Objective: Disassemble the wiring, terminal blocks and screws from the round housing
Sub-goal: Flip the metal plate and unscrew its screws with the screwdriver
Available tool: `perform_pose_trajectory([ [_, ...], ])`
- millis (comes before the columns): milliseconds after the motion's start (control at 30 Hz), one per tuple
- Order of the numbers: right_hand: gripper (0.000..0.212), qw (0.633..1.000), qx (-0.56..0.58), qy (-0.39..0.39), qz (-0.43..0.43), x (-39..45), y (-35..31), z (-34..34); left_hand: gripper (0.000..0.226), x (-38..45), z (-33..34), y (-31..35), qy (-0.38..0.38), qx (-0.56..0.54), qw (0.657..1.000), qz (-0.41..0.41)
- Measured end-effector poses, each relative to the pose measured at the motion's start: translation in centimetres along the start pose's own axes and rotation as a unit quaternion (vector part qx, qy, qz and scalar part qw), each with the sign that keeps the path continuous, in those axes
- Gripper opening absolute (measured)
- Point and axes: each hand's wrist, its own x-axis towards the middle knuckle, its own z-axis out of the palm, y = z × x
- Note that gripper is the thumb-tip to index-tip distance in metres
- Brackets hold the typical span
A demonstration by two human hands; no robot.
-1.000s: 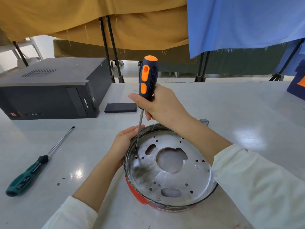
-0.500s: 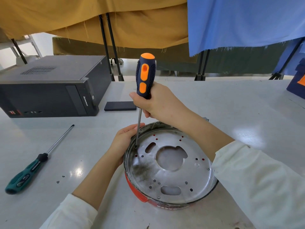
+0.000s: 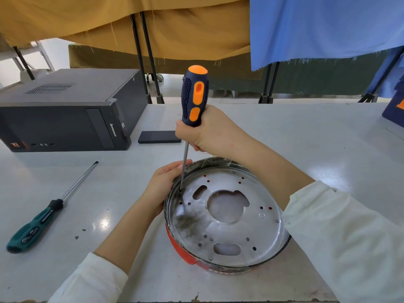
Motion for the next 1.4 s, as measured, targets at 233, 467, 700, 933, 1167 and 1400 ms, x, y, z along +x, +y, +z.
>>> perform_pose_trajectory([
  [233,0.035,0.998,-0.006,-0.059,0.031,0.0,-0.9,-0.9,0.025,0.0,-0.1,0.1,-0.008,0.022,1.0,0.007],
  [467,0.032,0.989,-0.044,-0.127,0.058,-0.1,-1.7,-1.5,0.026,-0.1,-0.1,0.1,-0.014,0.03,0.999,0.012],
  [700,0.033,0.99,-0.015,-0.108,0.085,0.1,-1.5,-1.5,0.027,-0.2,-0.1,0.3,-0.018,0.035,0.999,0.01],
  [933,0.029,0.987,-0.086,-0.127,0.052,0.5,-1.9,-1.0,0.024,-0.2,0.0,0.4,-0.019,0.013,1.0,0.009],
  [1167,0.016,0.994,-0.051,-0.087,0.047,0.5,-1.7,-2.6,0.024,0.0,-0.1,0.3,-0.018,0.007,1.0,0.006],
  [1400,0.036,0.994,-0.1,-0.031,0.028,1.0,-1.8,-1.7,0.024,0.0,-0.1,0.3,-0.016,0.005,1.0,0.003],
])
